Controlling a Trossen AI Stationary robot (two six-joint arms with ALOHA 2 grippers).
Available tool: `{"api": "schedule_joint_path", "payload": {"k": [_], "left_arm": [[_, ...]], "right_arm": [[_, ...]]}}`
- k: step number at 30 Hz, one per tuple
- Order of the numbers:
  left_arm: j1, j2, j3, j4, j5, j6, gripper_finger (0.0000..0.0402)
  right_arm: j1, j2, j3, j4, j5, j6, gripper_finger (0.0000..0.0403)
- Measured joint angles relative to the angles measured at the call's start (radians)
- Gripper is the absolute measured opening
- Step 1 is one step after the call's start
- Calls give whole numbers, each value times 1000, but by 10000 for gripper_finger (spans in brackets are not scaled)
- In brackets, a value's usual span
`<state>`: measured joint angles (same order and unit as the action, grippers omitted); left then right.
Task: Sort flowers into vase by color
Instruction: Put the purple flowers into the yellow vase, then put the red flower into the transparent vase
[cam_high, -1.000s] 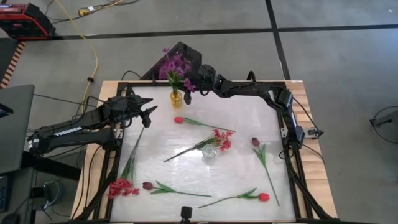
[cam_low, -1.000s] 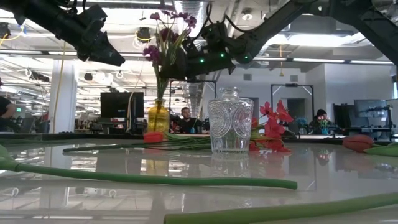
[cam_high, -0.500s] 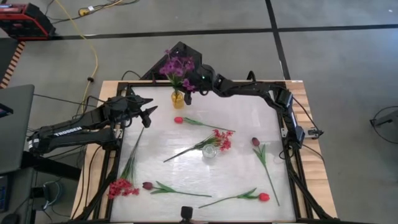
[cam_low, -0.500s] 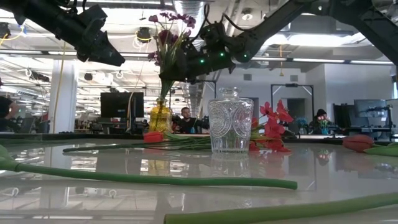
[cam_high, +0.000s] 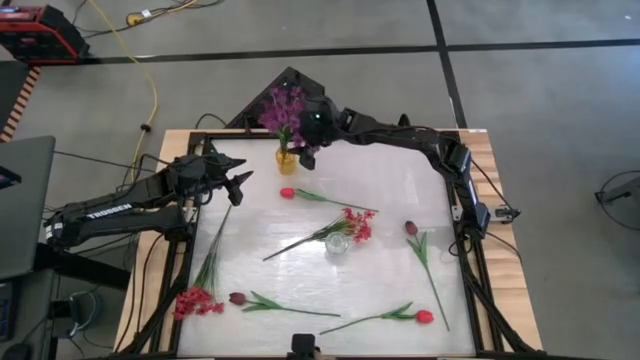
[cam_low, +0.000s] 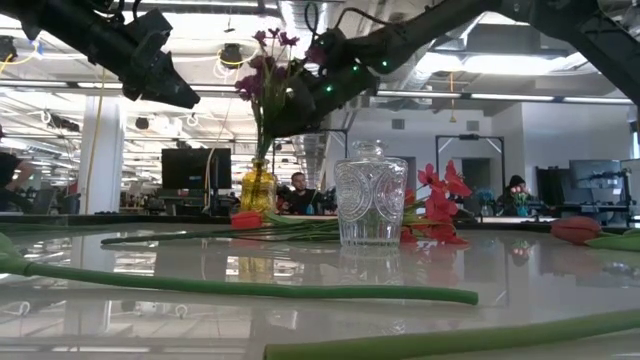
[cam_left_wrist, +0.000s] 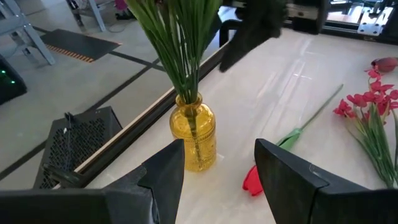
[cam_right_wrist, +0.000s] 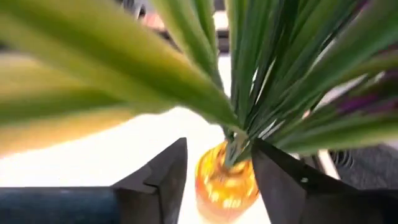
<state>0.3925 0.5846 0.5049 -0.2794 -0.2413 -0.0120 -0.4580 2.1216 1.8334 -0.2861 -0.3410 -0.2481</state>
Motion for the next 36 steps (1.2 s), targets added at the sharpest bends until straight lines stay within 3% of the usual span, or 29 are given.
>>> {"api": "schedule_joint_path", "payload": {"k": [4, 11, 19, 25, 30, 36], "left_arm": [[0, 0, 0, 0, 0, 0, 185], [0, 0, 0, 0, -1, -14, 185], [0, 0, 0, 0, 30, -57, 185], [0, 28, 0, 2, 112, -106, 185], [-12, 91, 0, 26, 131, -93, 185], [-54, 187, 0, 114, 129, 28, 185]], "right_arm": [[-1, 0, 88, -210, 1, -52, 251], [-21, -3, 257, -687, 80, -98, 255], [-80, -25, 275, -1096, 118, -11, 255], [-103, -100, 151, -1095, 123, 36, 254], [-73, -241, -69, -970, 161, 151, 254], [56, -441, -363, -804, 330, 350, 254]]}}
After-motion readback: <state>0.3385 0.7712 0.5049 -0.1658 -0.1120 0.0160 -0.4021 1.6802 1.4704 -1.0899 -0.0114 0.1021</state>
